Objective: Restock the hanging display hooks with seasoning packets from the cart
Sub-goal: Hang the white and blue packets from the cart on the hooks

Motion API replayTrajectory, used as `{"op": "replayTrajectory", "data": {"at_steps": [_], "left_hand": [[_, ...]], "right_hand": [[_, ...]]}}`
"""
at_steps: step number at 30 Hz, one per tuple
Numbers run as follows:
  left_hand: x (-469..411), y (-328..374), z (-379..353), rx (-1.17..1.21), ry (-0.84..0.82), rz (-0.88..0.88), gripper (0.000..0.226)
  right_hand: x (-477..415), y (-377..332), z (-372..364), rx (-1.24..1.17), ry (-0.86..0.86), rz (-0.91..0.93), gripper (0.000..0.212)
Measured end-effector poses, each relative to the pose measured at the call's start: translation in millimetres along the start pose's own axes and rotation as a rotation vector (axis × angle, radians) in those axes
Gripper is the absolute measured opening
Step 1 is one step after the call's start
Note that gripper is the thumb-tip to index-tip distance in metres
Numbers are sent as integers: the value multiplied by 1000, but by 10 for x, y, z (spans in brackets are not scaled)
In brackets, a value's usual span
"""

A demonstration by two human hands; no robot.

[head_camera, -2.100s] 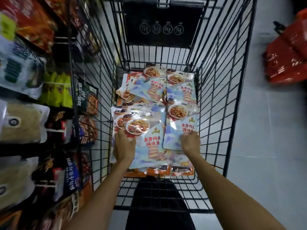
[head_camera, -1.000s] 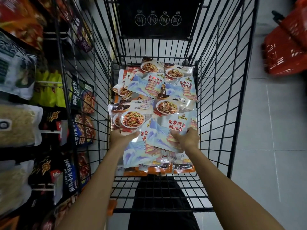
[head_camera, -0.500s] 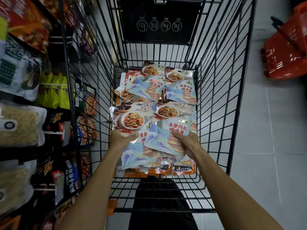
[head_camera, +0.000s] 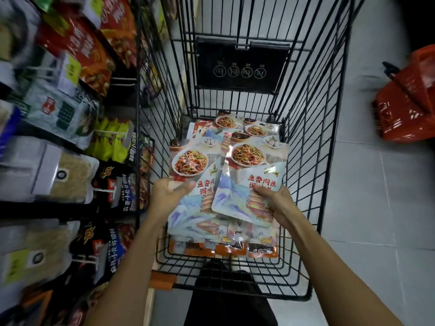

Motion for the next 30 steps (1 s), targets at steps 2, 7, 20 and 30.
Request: {"op": "replayTrajectory", "data": {"at_steps": [2,7,20,30], "left_hand": [[101,255,201,15,45,-66,13],[416,766,737,23,192,-128,8],[2895,1717,2186,85,868,-317,34],[5270,1557,2700,176,1342,-353,30]], "right_hand": [[146,-225,-143,-4,-50,54,21],[530,-761,-601,45,-242,143,29],[2370,-1676,-2035,370,-850,349,14],[4135,-1037,-2875,508,-1347,362,18]]}}
Point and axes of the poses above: each hand's wrist, its own x-axis away from the middle knuckle, its own z-axis out of the back of the hand, y = z × x, the point moved 5 cm from there along -x, towards the middle knuckle, and after that the axes turned 12 degrees about -x, right-handed, at the moved point
